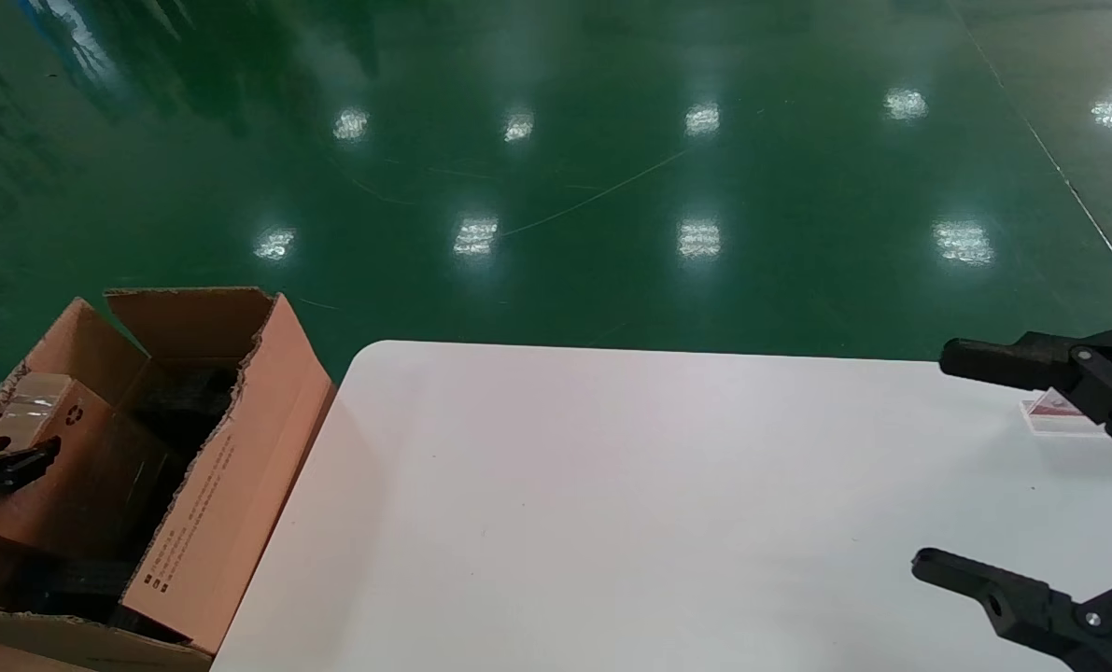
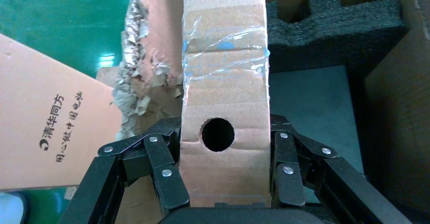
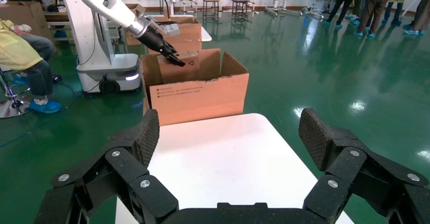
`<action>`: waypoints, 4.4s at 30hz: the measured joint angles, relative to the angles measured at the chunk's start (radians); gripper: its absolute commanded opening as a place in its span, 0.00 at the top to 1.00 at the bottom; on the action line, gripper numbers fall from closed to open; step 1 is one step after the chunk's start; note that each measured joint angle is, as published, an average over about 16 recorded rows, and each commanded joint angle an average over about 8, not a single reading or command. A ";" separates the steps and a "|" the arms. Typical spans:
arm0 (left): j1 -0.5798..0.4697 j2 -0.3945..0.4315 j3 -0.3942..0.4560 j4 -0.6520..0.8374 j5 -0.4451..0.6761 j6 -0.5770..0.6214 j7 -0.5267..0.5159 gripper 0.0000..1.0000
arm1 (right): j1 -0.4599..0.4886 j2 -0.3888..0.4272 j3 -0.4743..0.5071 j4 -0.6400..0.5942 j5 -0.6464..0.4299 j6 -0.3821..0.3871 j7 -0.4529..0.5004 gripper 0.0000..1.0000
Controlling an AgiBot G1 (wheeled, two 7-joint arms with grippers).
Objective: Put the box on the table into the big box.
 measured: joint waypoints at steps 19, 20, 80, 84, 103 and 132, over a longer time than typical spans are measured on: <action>0.040 0.006 -0.014 -0.047 0.005 -0.014 -0.045 0.00 | 0.000 0.000 0.000 0.000 0.000 0.000 0.000 0.00; 0.042 0.007 -0.014 -0.048 0.005 -0.014 -0.047 0.00 | 0.000 0.000 0.000 0.000 0.000 0.000 0.000 0.00; -0.001 0.179 -0.040 -0.336 -0.043 0.391 -0.138 0.00 | 0.000 0.000 0.000 0.000 0.001 0.001 0.000 0.00; 0.071 0.180 -0.054 -0.477 -0.095 0.413 -0.200 0.00 | 0.000 0.000 0.000 0.000 0.001 0.001 0.000 0.00; 0.411 0.187 -0.117 -1.144 -0.341 0.517 -0.493 0.00 | 0.000 0.001 0.000 0.000 0.001 0.001 0.000 0.00; 0.861 0.196 -0.200 -2.025 -0.667 0.654 -0.872 0.00 | 0.000 0.001 0.000 -0.001 0.001 0.001 0.000 0.00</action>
